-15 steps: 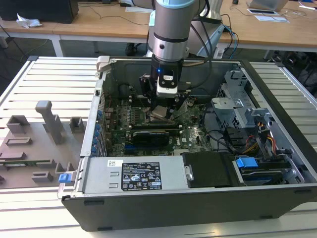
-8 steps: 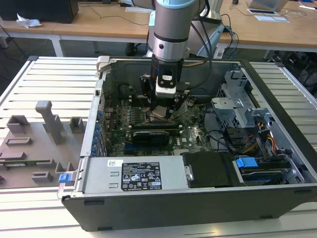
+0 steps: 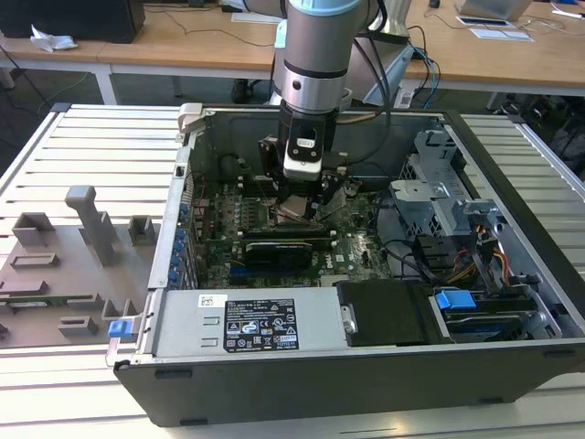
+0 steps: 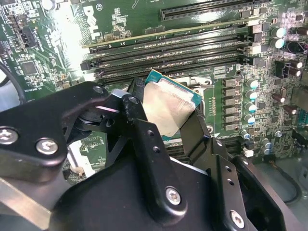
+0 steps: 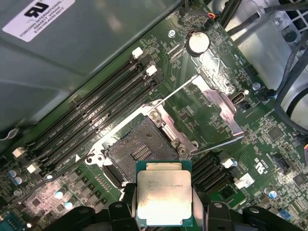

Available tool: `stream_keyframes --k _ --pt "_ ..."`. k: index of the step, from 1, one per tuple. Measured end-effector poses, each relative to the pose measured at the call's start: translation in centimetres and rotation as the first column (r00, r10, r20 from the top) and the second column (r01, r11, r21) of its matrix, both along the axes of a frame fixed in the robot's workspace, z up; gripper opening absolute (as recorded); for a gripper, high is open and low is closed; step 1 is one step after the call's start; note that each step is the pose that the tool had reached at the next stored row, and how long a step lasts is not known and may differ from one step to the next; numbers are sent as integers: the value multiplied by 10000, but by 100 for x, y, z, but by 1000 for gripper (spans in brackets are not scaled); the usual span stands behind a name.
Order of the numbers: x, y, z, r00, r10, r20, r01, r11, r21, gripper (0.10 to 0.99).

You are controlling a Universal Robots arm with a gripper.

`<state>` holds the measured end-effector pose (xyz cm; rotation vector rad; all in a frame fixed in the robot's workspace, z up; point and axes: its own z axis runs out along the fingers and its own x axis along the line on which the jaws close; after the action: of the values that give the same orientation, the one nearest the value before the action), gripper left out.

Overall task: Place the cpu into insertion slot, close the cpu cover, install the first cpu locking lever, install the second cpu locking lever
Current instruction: 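Place the cpu into insertion slot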

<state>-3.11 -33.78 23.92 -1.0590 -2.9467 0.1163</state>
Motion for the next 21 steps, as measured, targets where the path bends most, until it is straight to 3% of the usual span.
stream_keyframes --k 21 --pt "0 0 -3 9944 -1061 7 1061 9943 -122 541"
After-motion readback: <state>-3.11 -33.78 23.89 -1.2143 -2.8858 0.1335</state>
